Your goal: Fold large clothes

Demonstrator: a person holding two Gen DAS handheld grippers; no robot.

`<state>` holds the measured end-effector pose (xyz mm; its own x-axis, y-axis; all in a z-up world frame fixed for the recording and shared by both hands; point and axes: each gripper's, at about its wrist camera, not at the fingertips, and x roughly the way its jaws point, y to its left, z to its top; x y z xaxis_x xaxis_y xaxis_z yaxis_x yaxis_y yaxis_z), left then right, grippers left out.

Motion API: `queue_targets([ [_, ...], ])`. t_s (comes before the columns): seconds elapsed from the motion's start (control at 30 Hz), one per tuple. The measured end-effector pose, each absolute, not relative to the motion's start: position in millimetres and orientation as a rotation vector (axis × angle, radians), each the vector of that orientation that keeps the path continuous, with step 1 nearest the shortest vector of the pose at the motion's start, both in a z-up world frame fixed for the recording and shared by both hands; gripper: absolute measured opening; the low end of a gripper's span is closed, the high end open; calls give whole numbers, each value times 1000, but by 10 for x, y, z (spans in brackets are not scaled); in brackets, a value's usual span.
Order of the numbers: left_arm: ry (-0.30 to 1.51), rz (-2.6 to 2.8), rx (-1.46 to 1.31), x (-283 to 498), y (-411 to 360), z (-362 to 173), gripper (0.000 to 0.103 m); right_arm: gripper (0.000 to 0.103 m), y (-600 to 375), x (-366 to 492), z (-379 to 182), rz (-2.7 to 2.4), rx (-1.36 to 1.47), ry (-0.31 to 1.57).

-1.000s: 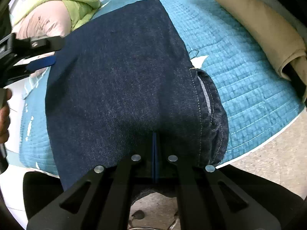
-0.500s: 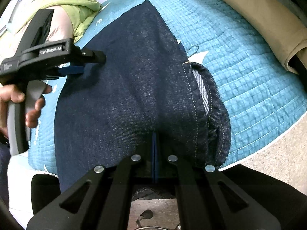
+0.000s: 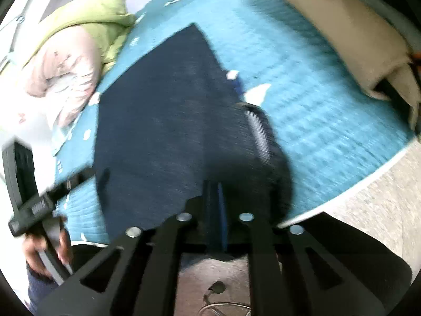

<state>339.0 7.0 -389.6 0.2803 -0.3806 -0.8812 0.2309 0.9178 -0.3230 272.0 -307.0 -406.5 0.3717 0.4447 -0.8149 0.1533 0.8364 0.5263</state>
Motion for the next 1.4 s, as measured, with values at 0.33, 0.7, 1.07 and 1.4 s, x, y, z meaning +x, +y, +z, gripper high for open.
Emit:
queue_targets([
  [0.33, 1295, -387, -182, 2851, -85, -4348, 93, 30, -3172, 2534, -4246, 155, 656, 1220],
  [0.7, 1322, -368, -261, 2708, 42, -4357, 93, 59, -3379, 2410, -4450, 81, 799, 1222],
  [1.07, 1333, -358, -275, 2658, 47, -4367, 93, 68, -3541, 2276, -4781, 133, 1049, 1245],
  [1.4, 1329, -348, -300, 2620, 67, -4374, 93, 76, -3698, 2187, -5132, 194, 1280, 1236],
])
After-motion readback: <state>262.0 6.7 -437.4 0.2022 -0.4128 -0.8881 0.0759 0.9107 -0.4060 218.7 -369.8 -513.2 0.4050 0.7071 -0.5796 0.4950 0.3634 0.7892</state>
